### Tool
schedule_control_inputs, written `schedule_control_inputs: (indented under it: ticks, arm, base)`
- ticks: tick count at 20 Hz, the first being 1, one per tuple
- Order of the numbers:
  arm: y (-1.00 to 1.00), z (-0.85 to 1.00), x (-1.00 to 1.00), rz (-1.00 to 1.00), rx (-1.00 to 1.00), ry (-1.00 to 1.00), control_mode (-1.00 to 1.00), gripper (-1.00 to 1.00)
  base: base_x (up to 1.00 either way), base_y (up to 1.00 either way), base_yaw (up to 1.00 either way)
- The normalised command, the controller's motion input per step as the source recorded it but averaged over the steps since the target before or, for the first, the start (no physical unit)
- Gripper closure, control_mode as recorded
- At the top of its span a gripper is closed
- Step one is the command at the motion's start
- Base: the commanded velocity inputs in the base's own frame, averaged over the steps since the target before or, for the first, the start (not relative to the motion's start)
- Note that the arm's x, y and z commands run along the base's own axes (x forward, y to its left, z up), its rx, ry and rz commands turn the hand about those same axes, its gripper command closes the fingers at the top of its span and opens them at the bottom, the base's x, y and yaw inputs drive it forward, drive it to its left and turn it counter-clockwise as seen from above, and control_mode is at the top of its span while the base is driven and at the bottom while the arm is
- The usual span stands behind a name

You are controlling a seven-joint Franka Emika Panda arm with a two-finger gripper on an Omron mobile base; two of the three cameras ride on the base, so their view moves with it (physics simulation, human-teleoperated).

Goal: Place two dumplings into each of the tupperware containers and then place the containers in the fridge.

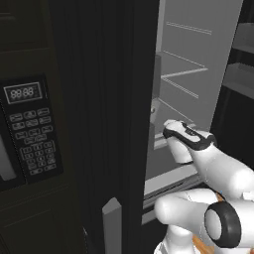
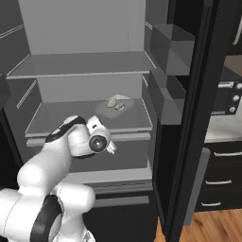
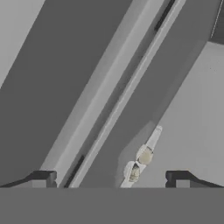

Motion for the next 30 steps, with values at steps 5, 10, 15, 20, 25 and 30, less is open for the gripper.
schedule_control_inputs:
  ticks: [5,10,15,20,25,30]
  arm:
    - [0.0,0.82,-0.71,0.17,0.01,0.26,-1.0,-1.0]
    - [0.0,0.73,-0.44,0.11,-0.01,0.34,-1.0,-1.0]
    - [0.0,-0.13,-0.53,0.1,-0.16,0.42,-1.0,-1.0]
    - [0.16,-0.49,-0.97,0.13,-0.23,0.15,-1.0,-1.0]
    - [0.08,-0.48,-1.0,0.09,-0.13,-0.12,-1.0,-1.0]
    - [0.34,-0.14,-0.17,0.09,-0.05,-0.01,-1.0,-1.0]
  base:
    - [0.0,0.0,0.0]
    - [0.0,0.0,0.0]
    - [0.0,0.0,0.0]
    - [0.0,0.0,0.0]
    - [0.0,0.0,0.0]
    - [0.0,0.0,0.0]
